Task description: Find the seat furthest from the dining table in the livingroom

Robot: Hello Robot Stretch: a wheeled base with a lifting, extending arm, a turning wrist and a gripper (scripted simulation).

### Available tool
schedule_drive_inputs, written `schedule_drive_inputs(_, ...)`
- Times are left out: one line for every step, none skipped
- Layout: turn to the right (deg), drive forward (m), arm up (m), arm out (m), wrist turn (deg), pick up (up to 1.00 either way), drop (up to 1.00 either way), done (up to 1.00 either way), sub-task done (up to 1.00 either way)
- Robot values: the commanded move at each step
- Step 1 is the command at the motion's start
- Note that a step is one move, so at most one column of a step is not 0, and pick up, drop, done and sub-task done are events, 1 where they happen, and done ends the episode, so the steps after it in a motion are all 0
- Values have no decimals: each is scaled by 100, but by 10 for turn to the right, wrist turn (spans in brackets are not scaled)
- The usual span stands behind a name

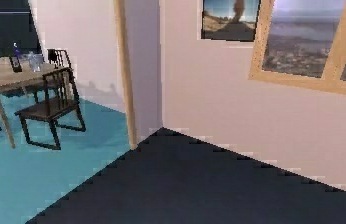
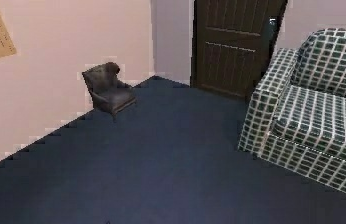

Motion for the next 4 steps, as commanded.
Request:
schedule_drive_inputs(0,35,0,0,0,0,0,0,0)
schedule_drive_inputs(450,0,0,0,0,0,0,0,0)
schedule_drive_inputs(30,0,0,0,0,0,0,0,0)
schedule_drive_inputs(0,50,0,0,0,0,0,0,0)
